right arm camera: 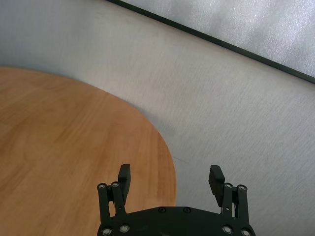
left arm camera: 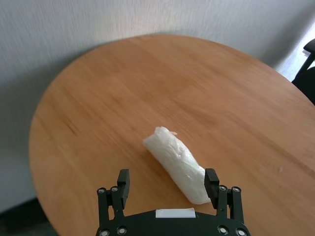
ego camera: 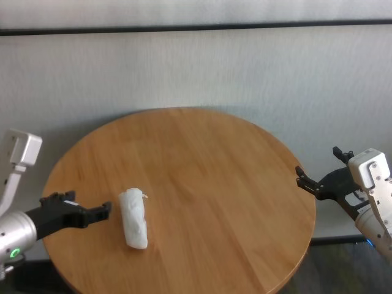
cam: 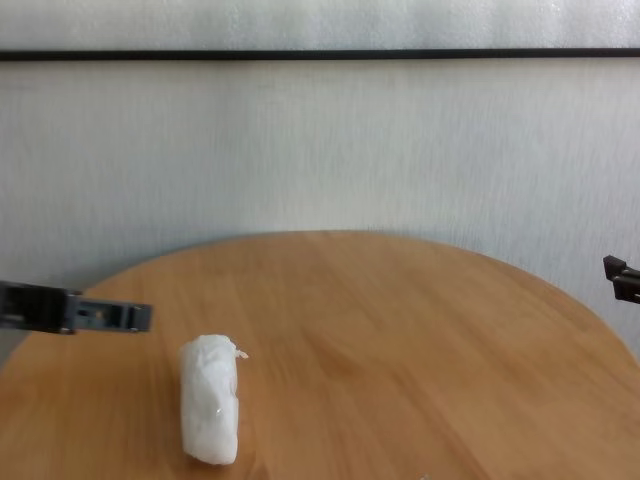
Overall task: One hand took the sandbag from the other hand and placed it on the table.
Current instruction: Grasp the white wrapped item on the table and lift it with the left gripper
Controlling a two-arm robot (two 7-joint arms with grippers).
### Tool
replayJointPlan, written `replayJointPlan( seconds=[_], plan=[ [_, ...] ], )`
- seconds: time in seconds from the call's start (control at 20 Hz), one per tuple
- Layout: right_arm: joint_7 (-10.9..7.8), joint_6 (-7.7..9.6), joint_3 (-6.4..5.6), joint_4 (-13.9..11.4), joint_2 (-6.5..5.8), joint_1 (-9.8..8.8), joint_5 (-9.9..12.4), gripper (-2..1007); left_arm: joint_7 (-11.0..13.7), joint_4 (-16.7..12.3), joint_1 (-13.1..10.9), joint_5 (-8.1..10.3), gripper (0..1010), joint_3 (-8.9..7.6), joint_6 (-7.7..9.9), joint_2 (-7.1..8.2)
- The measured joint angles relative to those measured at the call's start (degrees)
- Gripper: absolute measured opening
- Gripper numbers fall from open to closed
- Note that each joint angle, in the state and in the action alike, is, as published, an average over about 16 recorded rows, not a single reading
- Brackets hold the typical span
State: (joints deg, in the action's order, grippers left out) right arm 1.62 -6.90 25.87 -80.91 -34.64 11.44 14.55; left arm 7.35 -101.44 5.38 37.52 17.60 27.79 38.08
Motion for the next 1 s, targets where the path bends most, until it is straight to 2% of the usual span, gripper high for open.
replayJointPlan(
  seconds=[0.15, 0.3, 0.55, 0.75, 1.0],
  plan=[
    [0.0, 0.0, 0.0, 0.0, 0.0, 0.0, 0.0, 1002, -1.61, -0.5, 0.75, 1.06, 1000, 0.29, 3.94, -2.14],
    [0.0, 0.0, 0.0, 0.0, 0.0, 0.0, 0.0, 1002, -3.18, -0.51, 1.69, 0.94, 1000, 1.26, 6.57, -4.31],
    [0.0, 0.0, 0.0, 0.0, 0.0, 0.0, 0.0, 1002, -4.99, 0.17, 3.49, -1.47, 1000, 4.21, 8.77, -7.17],
    [0.0, 0.0, 0.0, 0.0, 0.0, 0.0, 0.0, 1002, -5.96, 0.92, 4.78, -3.98, 1000, 6.62, 9.79, -8.76],
    [0.0, 0.0, 0.0, 0.0, 0.0, 0.0, 0.0, 1002, -7.58, 1.61, 5.95, -6.18, 1000, 8.32, 11.97, -10.53]
  ],
)
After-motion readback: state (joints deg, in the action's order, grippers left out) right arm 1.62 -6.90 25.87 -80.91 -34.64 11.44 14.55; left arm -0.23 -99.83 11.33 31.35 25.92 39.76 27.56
